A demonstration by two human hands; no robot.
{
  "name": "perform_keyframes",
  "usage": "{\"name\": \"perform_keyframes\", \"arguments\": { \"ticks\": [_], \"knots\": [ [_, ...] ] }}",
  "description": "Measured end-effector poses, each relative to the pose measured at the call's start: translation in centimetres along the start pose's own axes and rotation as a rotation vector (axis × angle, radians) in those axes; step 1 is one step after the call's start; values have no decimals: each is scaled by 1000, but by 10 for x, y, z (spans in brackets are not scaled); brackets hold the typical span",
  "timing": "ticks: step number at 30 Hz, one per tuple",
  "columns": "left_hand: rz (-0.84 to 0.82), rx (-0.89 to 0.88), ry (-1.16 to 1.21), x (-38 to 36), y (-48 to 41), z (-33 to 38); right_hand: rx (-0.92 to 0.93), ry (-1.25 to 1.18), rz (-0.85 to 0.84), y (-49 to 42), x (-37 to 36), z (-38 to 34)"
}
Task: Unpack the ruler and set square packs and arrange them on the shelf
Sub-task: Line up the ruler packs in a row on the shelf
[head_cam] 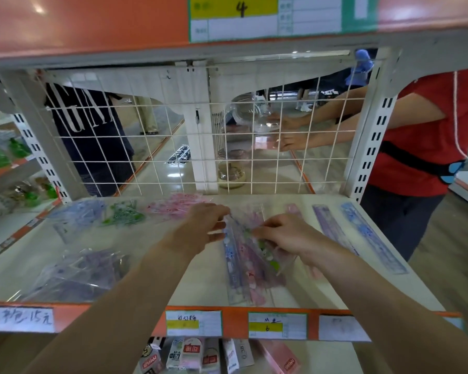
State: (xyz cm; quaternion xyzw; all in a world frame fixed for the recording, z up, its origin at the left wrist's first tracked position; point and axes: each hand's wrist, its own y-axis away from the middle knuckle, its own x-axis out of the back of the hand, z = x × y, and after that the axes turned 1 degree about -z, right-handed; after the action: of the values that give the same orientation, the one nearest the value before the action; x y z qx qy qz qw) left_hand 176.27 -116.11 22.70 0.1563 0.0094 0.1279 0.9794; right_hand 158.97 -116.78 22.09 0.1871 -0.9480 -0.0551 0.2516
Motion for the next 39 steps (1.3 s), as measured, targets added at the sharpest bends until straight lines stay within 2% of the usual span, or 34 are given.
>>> {"name": "perform_keyframes", "arguments": {
  "ticks": [2,5,7,11,20,22,24,27,29,35,39],
  "knots": [
    [-56,26,118,-6,1,-1,1,-98,58,2,4,1],
    [-320,120,168,-20,9,-4,15,-273,123,4,4,1],
    [-412,132,232,-29,11,-7,21,-321,139,6,6,-1],
    [-402,122,322,-36,9,-7,34,-378,159,8,14,4],
    [-408,121,279,-50,8,-1,16,-599,209,10,31,12],
    [-395,112,213,-57,9,2,25,-558,229,13,35,11],
    [-379,98,164,-67,9,6,35,-418,284,12,40,12],
    [-353,84,130,-81,9,12,102,44,404,8,52,17],
    [-343,70,122,-90,8,14,103,269,405,9,60,17],
    [-397,69,125,-113,6,22,91,454,353,9,86,9],
    [-395,60,110,-112,4,24,-24,401,347,1,111,14]
  ]
}}
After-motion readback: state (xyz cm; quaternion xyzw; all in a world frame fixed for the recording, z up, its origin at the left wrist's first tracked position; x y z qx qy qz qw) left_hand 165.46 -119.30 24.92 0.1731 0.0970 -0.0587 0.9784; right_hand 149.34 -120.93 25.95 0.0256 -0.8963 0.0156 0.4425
